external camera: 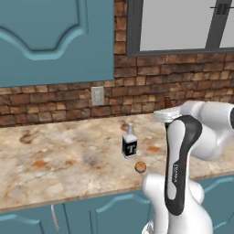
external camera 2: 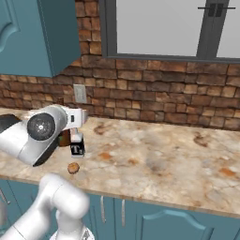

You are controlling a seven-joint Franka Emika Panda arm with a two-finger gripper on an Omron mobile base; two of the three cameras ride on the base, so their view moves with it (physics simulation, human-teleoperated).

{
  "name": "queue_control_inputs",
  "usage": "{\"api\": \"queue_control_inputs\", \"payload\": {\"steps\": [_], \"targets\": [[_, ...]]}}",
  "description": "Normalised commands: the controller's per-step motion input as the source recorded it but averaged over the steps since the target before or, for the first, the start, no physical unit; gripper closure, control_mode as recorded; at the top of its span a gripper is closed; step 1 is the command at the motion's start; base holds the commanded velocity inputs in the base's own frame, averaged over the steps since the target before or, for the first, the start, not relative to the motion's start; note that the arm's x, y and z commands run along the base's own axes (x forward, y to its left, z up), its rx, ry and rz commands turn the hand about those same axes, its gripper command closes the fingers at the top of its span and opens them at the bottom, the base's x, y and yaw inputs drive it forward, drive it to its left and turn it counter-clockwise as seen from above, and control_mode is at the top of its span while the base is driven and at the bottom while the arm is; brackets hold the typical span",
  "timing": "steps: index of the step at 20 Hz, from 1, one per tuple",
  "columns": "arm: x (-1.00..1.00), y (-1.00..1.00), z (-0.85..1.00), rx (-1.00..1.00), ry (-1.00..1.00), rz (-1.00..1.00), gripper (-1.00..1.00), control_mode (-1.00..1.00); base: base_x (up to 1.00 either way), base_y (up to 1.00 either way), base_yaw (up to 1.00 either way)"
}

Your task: Place the beer and liquor on the top shelf of the fridge to keep them out of children's reach, and place the tangerine on lower shelves for easy access.

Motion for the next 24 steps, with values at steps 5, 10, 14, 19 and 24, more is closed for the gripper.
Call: {"api": "queue_control_inputs", "payload": {"steps": [5, 10, 14, 19, 24], "targets": [[-0.01, 0.07, 0.8, -0.04, 0.16, -0.35, 1.0, -1.0, 0.0, 0.0, 0.0], [-0.1, 0.04, 0.06, -0.04, 0.02, -0.15, 1.0, -1.0, 0.0, 0.0, 0.0], [-0.18, 0.0, 0.0, 0.0, 0.0, -0.08, 1.0, -1.0, 0.0, 0.0, 0.0], [-0.16, 0.0, 0.0, 0.0, -0.01, -0.03, 1.0, -1.0, 0.0, 0.0, 0.0], [-0.05, 0.0, 0.0, 0.0, 0.0, 0.0, 1.0, 1.0, -0.39, -0.01, -0.01]]}}
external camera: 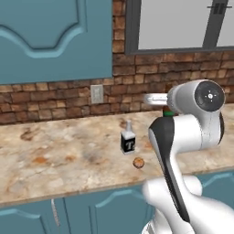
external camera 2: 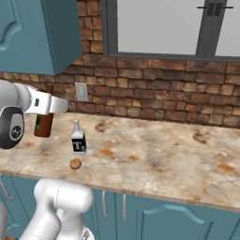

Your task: Place the beer and liquor on the top shelf of the fridge to keep them out of children's reach, and place the tangerine on lower shelves for easy access.

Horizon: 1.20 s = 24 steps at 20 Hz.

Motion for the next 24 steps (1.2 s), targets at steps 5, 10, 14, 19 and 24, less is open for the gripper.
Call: {"api": "queue_control_inputs", "payload": {"steps": [5, 10, 14, 19, 24], "targets": [[0.0, 0.0, 0.0, 0.0, 0.0, 0.0, 1.0, 1.0, -0.72, -0.12, -0.13], [0.0, 0.0, 0.0, 0.0, 0.0, 0.0, 1.0, 1.0, -0.66, -0.43, -0.44], [0.0, 0.0, 0.0, 0.0, 0.0, 0.0, 1.0, 1.0, -0.09, -0.4, -0.72], [0.0, 0.0, 0.0, 0.0, 0.0, 0.0, 1.0, 1.0, 0.0, -0.43, -0.72], [0.0, 0.0, 0.0, 0.0, 0.0, 0.0, 1.0, 1.0, -0.01, -0.57, -0.68]]}}
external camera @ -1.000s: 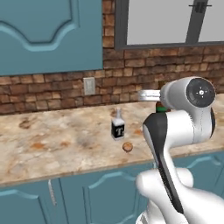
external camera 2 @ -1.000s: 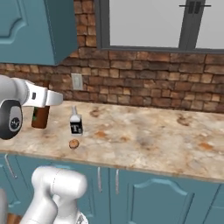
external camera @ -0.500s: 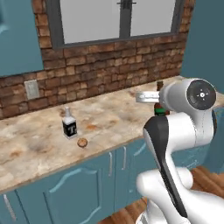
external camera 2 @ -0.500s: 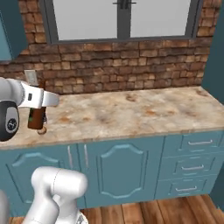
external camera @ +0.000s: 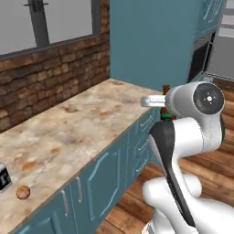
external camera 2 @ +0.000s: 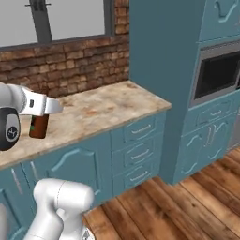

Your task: Place the beer and liquor on the top shelf of the fridge to keep them out of children's reach, and place the tangerine on lower shelves for easy access.

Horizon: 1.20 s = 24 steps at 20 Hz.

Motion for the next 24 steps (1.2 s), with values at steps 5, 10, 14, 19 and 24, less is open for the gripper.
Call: {"api": "queue_control_inputs", "payload": {"steps": [5, 10, 14, 19, 24], "targets": [[0.0, 0.0, 0.0, 0.0, 0.0, 0.0, 1.0, 1.0, -0.02, -0.59, -0.64], [0.0, 0.0, 0.0, 0.0, 0.0, 0.0, 1.0, 1.0, 0.15, -0.57, -0.53], [0.0, 0.0, 0.0, 0.0, 0.0, 0.0, 1.0, 1.0, 0.42, -0.76, -0.33], [0.0, 0.0, 0.0, 0.0, 0.0, 0.0, 1.0, 1.0, 0.82, -0.68, -0.08], [0.0, 0.0, 0.0, 0.0, 0.0, 0.0, 1.0, 1.0, 1.0, -0.62, 0.02]]}}
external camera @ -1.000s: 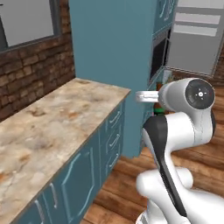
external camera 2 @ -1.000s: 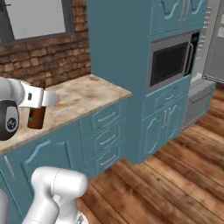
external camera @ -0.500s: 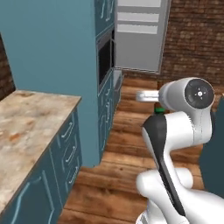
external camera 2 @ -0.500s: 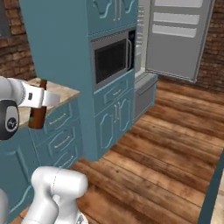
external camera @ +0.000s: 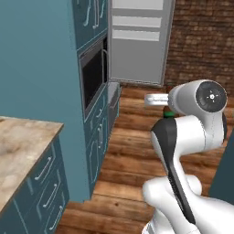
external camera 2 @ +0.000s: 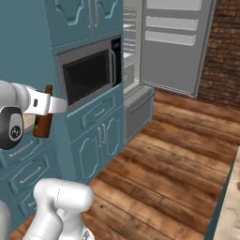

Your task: Place the beer and liquor on the top shelf of the fridge to keep them out of children's reach, and place the tangerine on lower shelves for easy access.

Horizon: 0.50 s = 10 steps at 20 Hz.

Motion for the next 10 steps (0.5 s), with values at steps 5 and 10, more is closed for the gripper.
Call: {"api": "queue_control_inputs", "payload": {"steps": [5, 10], "targets": [[0.0, 0.0, 0.0, 0.0, 0.0, 0.0, 1.0, 1.0, 1.0, -0.63, 0.11], [0.0, 0.0, 0.0, 0.0, 0.0, 0.0, 1.0, 1.0, 1.0, -0.75, 0.06]]}}
